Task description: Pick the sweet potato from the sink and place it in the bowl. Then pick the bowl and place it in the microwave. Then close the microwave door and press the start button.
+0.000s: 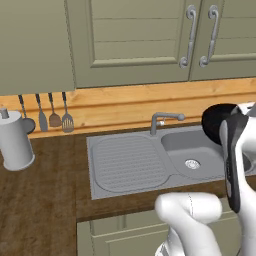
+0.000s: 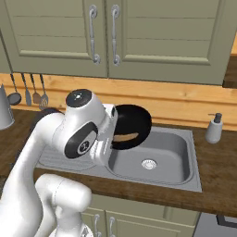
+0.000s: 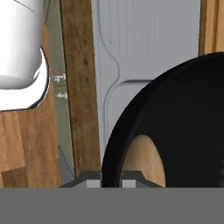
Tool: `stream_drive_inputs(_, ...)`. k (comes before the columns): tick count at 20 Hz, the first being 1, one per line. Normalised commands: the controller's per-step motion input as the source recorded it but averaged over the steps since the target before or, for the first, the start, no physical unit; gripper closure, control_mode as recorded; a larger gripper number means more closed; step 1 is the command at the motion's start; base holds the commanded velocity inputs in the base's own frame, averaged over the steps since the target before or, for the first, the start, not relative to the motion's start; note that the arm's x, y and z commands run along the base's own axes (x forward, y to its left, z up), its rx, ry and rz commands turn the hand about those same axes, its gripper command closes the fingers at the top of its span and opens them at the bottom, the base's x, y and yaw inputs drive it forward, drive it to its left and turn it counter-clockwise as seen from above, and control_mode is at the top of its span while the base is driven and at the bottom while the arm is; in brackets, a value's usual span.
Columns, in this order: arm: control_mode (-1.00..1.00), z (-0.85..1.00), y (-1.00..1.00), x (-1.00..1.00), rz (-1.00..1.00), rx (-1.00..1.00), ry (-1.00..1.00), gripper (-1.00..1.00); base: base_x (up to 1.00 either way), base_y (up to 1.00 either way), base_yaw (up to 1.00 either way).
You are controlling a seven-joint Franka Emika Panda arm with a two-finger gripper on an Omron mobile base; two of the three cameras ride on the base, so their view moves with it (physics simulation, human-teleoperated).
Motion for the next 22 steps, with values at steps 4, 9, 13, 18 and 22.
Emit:
stream_drive_inputs(4, -1.0, 0.72, 0.81, -0.36, 0.1, 0.09, 0.02, 1.0, 0.0, 0.0, 0.0)
stream_drive_inputs(9, -1.0, 0.73, 0.78, -0.32, 0.03, 0.0, 0.03, 1.0, 0.0, 0.0, 0.0)
stream_drive_inputs(13, -1.0, 0.61, 0.26, -0.33, 0.0, 0.0, 0.0, 1.0, 0.0, 0.0, 0.0)
stream_drive_inputs(18, -1.0, 0.28, 0.19, -0.27, 0.0, 0.07, -0.01, 1.0, 0.0, 0.0, 0.0)
stream_drive_inputs(22, -1.0, 0.16, 0.31, -0.09, 0.0, 0.01, -0.01, 1.0, 0.0, 0.0, 0.0)
